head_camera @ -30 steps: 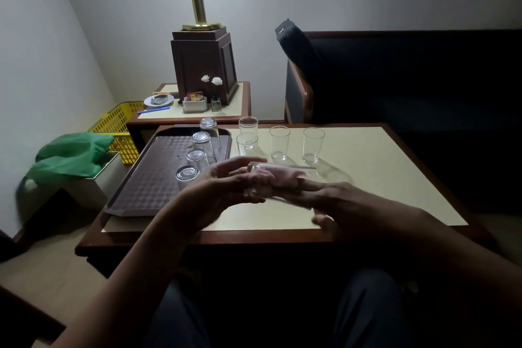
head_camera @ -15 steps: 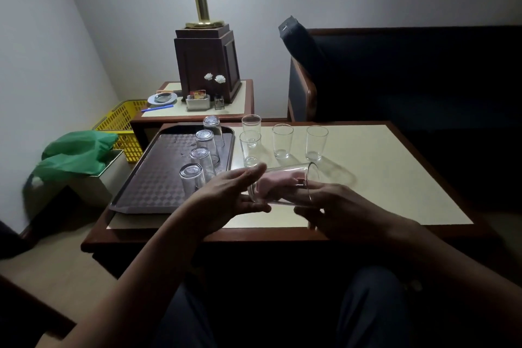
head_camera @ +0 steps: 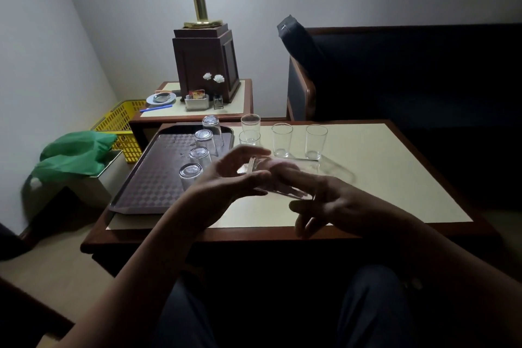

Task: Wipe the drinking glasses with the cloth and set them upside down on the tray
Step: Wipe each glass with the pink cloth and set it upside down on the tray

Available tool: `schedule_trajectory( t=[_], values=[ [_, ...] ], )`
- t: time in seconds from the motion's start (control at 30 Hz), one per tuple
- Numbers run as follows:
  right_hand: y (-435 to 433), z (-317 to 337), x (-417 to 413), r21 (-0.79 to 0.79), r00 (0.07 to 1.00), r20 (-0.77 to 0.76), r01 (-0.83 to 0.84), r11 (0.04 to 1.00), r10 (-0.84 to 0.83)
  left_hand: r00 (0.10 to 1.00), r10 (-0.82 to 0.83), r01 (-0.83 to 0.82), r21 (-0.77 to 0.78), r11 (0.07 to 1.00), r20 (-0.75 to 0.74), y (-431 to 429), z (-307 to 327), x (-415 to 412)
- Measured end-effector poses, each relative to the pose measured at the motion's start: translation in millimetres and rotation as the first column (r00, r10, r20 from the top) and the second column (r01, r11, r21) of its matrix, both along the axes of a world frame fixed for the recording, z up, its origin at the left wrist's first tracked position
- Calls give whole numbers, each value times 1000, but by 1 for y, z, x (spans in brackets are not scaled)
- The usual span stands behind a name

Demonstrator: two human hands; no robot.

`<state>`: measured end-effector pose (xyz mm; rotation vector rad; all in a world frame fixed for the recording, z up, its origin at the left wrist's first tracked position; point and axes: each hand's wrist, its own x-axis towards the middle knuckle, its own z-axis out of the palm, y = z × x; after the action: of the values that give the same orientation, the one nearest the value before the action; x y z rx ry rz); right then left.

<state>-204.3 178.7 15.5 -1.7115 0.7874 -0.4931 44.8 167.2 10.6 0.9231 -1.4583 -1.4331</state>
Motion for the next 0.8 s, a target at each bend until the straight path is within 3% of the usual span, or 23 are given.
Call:
schedule_trajectory(
  t=[0.07,0.1,0.2,0.27,0.3,0.4,0.47,0.5,0.57,0.63,0.67,0.73,0.8],
  values=[
    [1,8,-2,182,996,93,-7,983,-10,1000,2,0,-69,998,27,0,0,2],
    [1,9,-3,163,996,87,16,987,-30,1000,7,-6,-49,999,28,0,1,2],
    [-1,7,-1,-186,989,-83,106,977,-124,995,-28,50,240,969,-93,-2,3,-2],
    [-2,1,1,-235,982,-120,114,965,-146,995,-4,33,283,959,-100,-2,4,-5],
    [-2,-2,1,-164,985,-66,147,976,-159,997,21,-5,224,975,-68,-1,3,-6],
    [0,2,1,269,974,144,130,954,-173,996,82,-77,-132,988,39,4,-2,-5],
    [2,6,-1,415,958,185,127,901,-220,994,81,-64,-212,975,70,3,-7,-3],
    [0,3,-2,375,960,163,152,915,-226,994,78,-63,-184,981,74,3,-8,-2],
    [-1,1,-1,53,979,38,197,979,-199,1000,15,-15,55,998,-6,2,-5,-3],
    [-1,-3,0,-217,988,-68,124,968,-142,996,-50,67,231,971,-79,2,-2,-4],
    [0,-4,0,-188,992,-59,99,977,-112,997,-50,61,211,976,-58,2,-2,-3],
    [1,-4,-1,64,996,55,71,995,-74,999,-10,9,24,1000,40,0,-5,0],
    [3,-7,-4,293,979,184,29,956,-86,996,-19,32,-143,989,88,1,-8,4]
  ],
)
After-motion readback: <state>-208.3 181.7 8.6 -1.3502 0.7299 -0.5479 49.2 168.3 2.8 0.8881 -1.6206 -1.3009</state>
